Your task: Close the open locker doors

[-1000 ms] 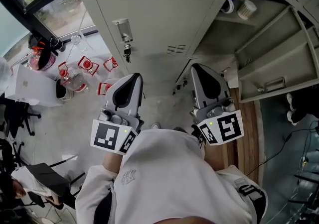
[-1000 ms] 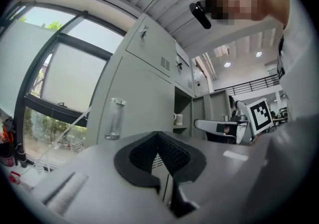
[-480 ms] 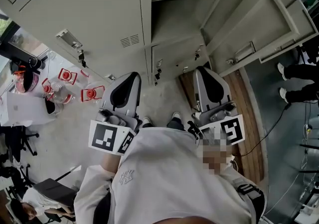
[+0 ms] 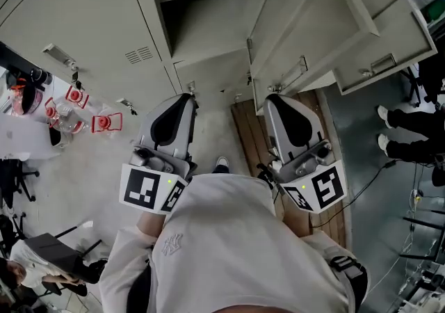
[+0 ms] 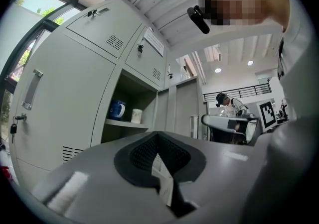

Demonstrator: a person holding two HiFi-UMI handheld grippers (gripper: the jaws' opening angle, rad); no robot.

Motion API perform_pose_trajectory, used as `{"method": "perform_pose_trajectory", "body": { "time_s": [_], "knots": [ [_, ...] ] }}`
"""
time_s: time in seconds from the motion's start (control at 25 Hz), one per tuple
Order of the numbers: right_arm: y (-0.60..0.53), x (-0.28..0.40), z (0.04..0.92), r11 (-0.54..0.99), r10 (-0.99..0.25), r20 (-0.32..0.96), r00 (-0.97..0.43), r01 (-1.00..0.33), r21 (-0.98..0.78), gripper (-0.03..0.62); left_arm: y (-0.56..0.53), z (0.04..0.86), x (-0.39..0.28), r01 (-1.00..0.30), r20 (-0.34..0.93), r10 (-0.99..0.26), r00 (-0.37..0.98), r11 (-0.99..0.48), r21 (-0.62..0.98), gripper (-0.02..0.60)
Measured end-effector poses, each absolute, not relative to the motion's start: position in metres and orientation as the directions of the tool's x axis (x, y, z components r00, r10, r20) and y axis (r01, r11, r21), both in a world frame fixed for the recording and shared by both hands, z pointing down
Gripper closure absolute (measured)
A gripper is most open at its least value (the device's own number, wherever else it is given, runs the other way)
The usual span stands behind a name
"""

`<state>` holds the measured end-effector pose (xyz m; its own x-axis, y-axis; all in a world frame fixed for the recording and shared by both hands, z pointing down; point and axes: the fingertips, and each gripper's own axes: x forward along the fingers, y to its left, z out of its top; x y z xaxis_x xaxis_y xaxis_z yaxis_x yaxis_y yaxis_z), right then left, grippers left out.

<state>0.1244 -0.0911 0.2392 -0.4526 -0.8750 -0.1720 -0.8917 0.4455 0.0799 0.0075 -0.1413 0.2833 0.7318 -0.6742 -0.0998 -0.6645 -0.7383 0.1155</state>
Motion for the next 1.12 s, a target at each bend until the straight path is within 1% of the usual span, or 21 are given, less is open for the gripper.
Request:
{"method": "perform_pose_trajectory", "body": {
  "time_s": [0.28, 0.44, 0.6, 0.76, 0.92, 1.12],
  "knots": [
    [-0.074, 0.174, 0.238, 0.514, -0.832, -0.187, -0.522, -0.853, 0.095, 0.581, -0.123, 0.284, 0.054, -0.688, -0.097, -0.695, 0.712, -0.719, 0.098, 0.574],
    [-0.081, 0.202, 0.247, 0.502, -0.839, -0.192, -0.508, -0.861, 0.085, 0.581, -0.123, 0.288, 0.066, -0.695, -0.093, -0.7, 0.708, -0.714, 0.081, 0.574],
    [-0.098, 0.222, 0.259, 0.483, -0.856, -0.156, -0.492, -0.87, 0.095, 0.582, -0.122, 0.282, 0.067, -0.715, -0.094, -0.717, 0.69, -0.696, 0.065, 0.574],
    [-0.113, 0.223, 0.268, 0.516, -0.84, -0.137, -0.524, -0.851, 0.096, 0.58, -0.125, 0.279, 0.067, -0.73, -0.092, -0.731, 0.676, -0.682, 0.049, 0.574],
    [-0.122, 0.218, 0.273, 0.568, -0.812, -0.133, -0.568, -0.822, 0.047, 0.579, -0.128, 0.282, 0.064, -0.749, -0.084, -0.75, 0.657, -0.661, 0.044, 0.574],
    [-0.123, 0.212, 0.272, 0.574, -0.809, -0.127, -0.573, -0.818, 0.039, 0.579, -0.128, 0.274, 0.056, -0.753, -0.101, -0.752, 0.651, -0.657, 0.033, 0.574]
  ]
}}
